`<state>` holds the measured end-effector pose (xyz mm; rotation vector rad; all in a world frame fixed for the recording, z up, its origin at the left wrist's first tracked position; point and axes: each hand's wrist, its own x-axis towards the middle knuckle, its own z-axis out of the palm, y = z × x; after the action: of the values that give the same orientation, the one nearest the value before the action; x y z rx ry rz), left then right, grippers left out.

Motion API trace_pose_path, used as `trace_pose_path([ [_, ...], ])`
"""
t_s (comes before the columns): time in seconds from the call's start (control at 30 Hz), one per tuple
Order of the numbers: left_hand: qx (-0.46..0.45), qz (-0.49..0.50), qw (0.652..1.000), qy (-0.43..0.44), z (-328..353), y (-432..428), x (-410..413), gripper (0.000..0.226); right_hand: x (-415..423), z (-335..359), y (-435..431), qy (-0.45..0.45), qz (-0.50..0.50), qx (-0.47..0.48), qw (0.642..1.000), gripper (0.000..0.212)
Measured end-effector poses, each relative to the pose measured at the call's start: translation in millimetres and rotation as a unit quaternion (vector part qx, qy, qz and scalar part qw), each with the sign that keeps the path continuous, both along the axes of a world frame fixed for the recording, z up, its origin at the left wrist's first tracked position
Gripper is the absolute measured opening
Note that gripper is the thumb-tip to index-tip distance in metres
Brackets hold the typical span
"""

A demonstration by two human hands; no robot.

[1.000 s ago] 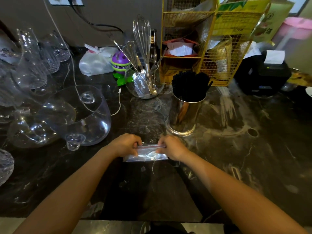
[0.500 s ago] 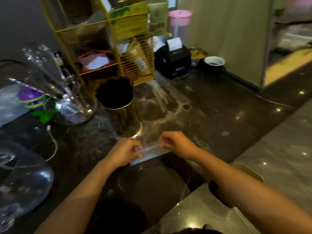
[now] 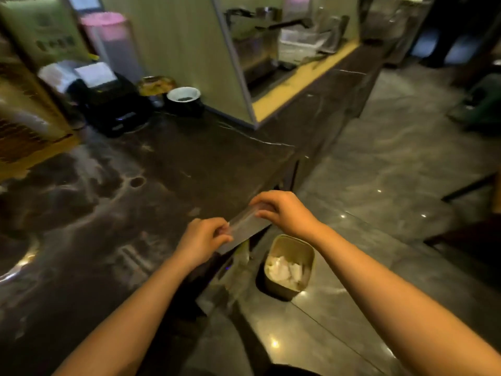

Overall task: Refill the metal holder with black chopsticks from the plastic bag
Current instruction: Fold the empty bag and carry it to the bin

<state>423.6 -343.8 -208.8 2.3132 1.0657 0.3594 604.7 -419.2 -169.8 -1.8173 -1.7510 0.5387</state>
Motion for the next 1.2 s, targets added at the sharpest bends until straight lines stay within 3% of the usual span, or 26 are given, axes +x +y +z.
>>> trace_pose_path([
  [0.23, -0.078, -0.091, 0.992, 0.025, -54.8, -14.9, 114.8, 0.010, 94.2, -39.6, -35.0, -0.024, -0.071, -0.069, 0.995, 0.022],
  [0.47, -0.117, -0.144, 0.980, 0.070, -143.8, -5.3, 185.2, 0.019, 138.9, -130.3, -32.6, -0.010, -0.140, -0.129, 0.982, 0.024],
  [0.63, -0.109, -0.146, 0.967, 0.180, -262.1, 1.2, 212.0, 0.050, 150.3, -239.9, -28.0, 0.033, -0.200, -0.178, 0.963, 0.024],
  [0.8, -0.083, -0.175, 0.933, 0.303, -395.6, 5.9, 203.1, 0.060, 145.2, -368.4, -23.2, 0.038, -0.235, -0.212, 0.948, 0.031],
  [1.03, -0.012, -0.181, 0.935, 0.305, -547.4, 26.9, 204.6, 0.063, 149.3, -551.5, 9.6, 0.034, -0.190, -0.296, 0.936, 0.032],
  [1.2, 0.031, -0.165, 0.947, 0.273, -615.4, 43.5, 206.5, 0.067, 157.2, -654.2, 42.0, -0.002, -0.145, -0.332, 0.932, 0.039],
])
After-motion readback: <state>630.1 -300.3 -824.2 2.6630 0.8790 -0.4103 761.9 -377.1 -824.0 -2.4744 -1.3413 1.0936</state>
